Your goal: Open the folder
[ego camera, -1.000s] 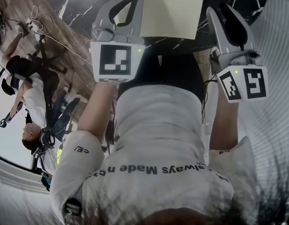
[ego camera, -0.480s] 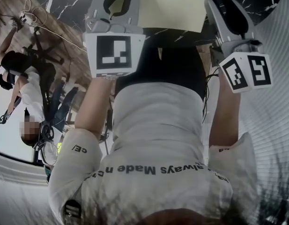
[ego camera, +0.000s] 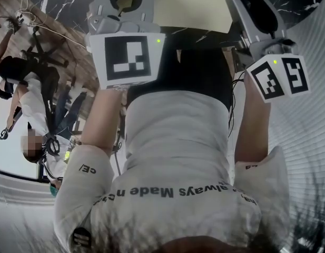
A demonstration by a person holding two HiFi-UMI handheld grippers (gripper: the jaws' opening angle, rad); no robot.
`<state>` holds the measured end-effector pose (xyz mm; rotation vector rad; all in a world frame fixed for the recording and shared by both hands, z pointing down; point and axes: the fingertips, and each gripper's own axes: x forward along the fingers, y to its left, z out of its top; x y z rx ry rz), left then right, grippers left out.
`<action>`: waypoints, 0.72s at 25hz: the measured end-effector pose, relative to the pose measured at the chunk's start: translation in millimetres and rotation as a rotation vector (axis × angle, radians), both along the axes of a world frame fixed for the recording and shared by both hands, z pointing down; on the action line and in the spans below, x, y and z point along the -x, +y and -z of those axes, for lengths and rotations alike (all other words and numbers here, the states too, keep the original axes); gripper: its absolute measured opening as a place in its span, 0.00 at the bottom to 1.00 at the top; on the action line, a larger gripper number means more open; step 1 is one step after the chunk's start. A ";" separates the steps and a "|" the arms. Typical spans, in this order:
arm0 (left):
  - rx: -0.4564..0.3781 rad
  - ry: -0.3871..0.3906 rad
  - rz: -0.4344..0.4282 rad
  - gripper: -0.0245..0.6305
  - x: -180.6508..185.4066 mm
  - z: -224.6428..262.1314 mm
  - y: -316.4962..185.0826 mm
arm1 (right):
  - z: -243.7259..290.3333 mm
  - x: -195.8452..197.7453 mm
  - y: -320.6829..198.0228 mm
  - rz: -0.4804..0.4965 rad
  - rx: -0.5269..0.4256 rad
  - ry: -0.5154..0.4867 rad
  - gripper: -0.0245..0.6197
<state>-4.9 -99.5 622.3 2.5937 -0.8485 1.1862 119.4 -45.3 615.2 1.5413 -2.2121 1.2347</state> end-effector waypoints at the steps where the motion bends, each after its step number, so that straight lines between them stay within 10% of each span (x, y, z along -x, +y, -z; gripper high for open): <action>1: 0.001 -0.003 -0.002 0.04 0.0 -0.5 0.0 | -0.8 0.2 -0.3 -0.002 0.002 0.000 0.30; 18: 0.015 -0.012 -0.008 0.04 -1.2 -4.5 0.4 | 10.8 -4.9 -7.9 -0.111 0.021 -0.241 0.28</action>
